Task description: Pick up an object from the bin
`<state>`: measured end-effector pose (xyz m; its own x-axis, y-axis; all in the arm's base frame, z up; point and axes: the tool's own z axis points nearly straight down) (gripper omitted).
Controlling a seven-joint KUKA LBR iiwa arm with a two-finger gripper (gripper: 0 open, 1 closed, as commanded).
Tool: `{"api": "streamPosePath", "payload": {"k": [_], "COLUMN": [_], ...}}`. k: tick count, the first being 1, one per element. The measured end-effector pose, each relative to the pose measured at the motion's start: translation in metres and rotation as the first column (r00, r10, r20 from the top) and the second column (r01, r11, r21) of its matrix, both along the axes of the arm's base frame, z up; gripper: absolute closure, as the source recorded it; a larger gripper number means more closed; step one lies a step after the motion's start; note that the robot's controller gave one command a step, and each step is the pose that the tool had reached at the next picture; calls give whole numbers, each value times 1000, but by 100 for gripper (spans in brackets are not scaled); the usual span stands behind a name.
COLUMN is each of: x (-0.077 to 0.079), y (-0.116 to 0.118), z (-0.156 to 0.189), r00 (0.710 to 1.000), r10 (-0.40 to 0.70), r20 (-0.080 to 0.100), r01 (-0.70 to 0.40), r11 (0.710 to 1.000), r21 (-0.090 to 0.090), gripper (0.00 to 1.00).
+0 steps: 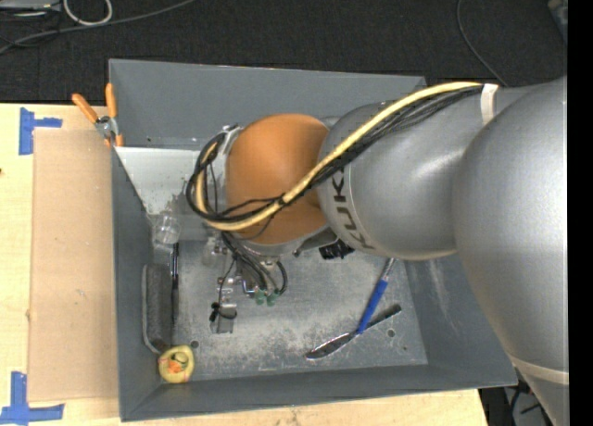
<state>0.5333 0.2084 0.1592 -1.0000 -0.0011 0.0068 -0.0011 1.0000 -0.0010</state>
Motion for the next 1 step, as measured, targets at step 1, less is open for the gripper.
{"api": "streamPosePath", "payload": {"k": [1], "x": [2], "y": [-1], "z": [2], "r00": [1000], "r10": [-3], "r20": [4], "r01": [3], "r11": [1000], "r21": [1], "gripper": [0]}}
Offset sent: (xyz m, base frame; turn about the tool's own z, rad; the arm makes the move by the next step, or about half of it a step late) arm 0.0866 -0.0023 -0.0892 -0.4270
